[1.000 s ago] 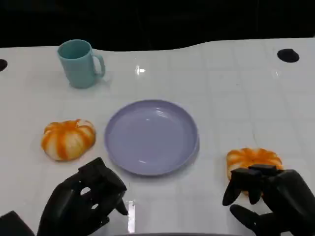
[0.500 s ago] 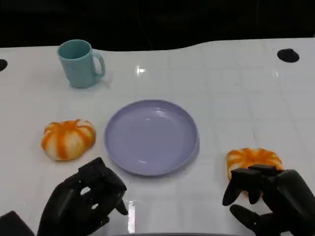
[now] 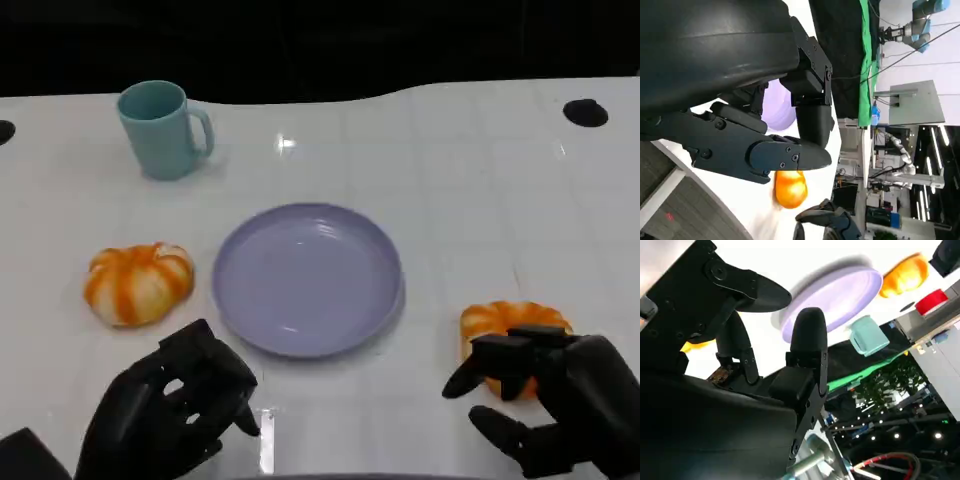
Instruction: Grasp the bread from the table and place it into the plate.
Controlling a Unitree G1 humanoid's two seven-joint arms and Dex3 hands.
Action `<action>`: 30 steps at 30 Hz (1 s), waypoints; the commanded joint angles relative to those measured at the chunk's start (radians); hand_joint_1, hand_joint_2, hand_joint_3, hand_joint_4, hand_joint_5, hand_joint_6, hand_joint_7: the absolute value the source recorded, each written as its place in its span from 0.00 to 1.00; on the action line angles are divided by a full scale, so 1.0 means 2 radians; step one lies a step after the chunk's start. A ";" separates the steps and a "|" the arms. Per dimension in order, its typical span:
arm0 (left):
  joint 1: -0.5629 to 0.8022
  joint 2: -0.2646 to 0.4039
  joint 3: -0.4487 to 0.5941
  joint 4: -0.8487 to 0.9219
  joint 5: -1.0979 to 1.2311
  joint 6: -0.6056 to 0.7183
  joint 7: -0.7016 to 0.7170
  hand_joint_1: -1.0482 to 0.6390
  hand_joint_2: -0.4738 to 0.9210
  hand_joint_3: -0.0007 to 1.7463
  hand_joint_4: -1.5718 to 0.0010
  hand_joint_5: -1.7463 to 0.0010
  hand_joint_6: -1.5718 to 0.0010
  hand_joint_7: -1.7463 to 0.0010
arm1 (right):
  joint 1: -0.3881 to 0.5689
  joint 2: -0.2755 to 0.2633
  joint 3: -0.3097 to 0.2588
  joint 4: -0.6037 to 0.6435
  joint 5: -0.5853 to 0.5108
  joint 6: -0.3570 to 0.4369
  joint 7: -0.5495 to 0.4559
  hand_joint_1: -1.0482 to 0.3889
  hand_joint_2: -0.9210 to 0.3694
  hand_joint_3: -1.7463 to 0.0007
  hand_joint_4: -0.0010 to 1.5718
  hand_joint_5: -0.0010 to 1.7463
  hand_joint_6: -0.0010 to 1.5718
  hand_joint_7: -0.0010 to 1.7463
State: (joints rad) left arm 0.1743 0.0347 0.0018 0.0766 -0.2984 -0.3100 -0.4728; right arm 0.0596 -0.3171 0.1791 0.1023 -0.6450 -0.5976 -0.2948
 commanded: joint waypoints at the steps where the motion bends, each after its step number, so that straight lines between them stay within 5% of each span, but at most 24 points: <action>1: 0.002 0.007 0.006 -0.002 -0.002 0.000 0.000 0.29 1.00 0.18 0.59 0.00 0.63 0.15 | 0.013 -0.022 -0.017 -0.051 -0.012 0.041 0.029 0.54 0.46 0.44 0.43 0.60 0.52 0.27; 5: 0.001 0.009 0.007 0.001 -0.004 -0.001 -0.003 0.29 1.00 0.18 0.59 0.00 0.63 0.15 | 0.016 -0.034 -0.025 -0.080 -0.041 0.066 0.034 0.52 0.32 0.66 0.36 0.33 0.48 0.09; 12: 0.002 0.011 0.007 0.000 -0.006 0.001 -0.003 0.29 1.00 0.18 0.59 0.00 0.63 0.14 | 0.038 -0.057 -0.031 -0.182 -0.124 0.169 0.113 0.43 0.11 0.94 0.16 0.25 0.31 0.00; 20: 0.003 0.009 0.004 -0.001 -0.002 0.002 0.001 0.28 1.00 0.18 0.58 0.00 0.63 0.15 | 0.053 -0.056 -0.028 -0.247 -0.162 0.245 0.193 0.39 0.09 0.99 0.01 0.25 0.18 0.00; 30: 0.001 0.006 0.001 -0.002 0.002 0.005 0.005 0.27 1.00 0.18 0.59 0.00 0.63 0.15 | 0.030 -0.052 0.000 -0.215 -0.185 0.275 0.211 0.37 0.11 1.00 0.00 0.25 0.16 0.00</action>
State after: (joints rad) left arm 0.1723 0.0421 0.0003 0.0765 -0.2963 -0.3091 -0.4722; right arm 0.1486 -0.4175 0.1616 -0.3683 -0.9942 -0.0649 0.1331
